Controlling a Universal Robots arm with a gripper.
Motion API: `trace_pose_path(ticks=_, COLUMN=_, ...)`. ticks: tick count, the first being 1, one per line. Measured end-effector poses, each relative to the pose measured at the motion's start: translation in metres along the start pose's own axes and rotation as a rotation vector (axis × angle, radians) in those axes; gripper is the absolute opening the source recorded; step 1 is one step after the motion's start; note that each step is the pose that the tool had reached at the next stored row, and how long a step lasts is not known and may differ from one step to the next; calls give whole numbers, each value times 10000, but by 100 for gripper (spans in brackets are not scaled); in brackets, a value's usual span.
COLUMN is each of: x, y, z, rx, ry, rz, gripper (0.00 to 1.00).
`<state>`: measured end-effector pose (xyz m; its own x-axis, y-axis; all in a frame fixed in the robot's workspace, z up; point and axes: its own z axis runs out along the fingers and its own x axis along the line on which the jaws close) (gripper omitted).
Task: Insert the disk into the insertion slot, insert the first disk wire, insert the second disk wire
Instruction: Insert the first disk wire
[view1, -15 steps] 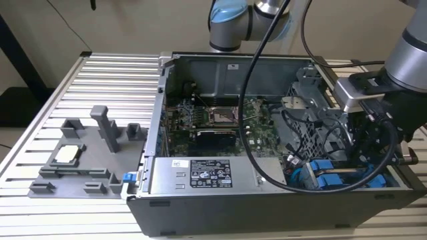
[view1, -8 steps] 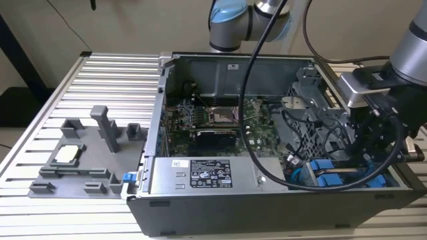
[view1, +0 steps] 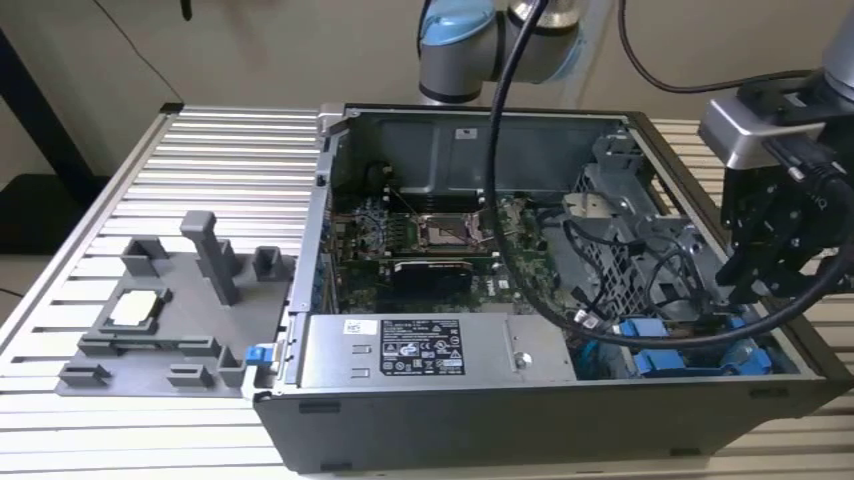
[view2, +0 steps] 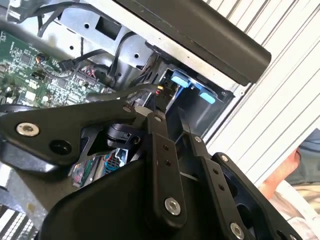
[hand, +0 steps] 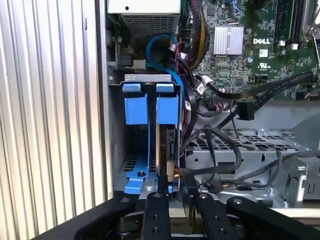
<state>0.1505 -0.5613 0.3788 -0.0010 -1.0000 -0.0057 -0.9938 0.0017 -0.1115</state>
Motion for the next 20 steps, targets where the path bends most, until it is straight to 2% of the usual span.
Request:
trace_pose_path(ticks=3, x=-1, y=-5, z=-95, rx=1, ry=2, rz=-1, gripper=27)
trace_pose_path(ticks=9, x=-1, y=-4, z=-97, rx=1, ry=1, rz=8, gripper=27)
trace_pose_path(ticks=10, x=-2, y=-4, z=-98, rx=-23, ry=2, rz=13, gripper=27)
trace_pose_path(ticks=12, x=-6, y=-4, z=-98, rx=-269, ry=-14, rz=17, gripper=27)
trace_pose_path(ticks=13, x=-7, y=-4, z=-97, rx=-356, ry=-85, rz=24, gripper=27)
trace_pose_path(ticks=14, x=-8, y=-4, z=-98, rx=-433, ry=-203, rz=36, gripper=27)
trace_pose_path(ticks=16, x=-8, y=-3, z=-97, rx=-518, ry=-532, rz=67, gripper=27)
trace_pose_path(ticks=19, x=-12, y=-3, z=-97, rx=-521, ry=-1074, rz=114, gripper=27)
trace_pose_path(ticks=20, x=-16, y=-1, z=-98, rx=-522, ry=-1214, rz=126, gripper=27)
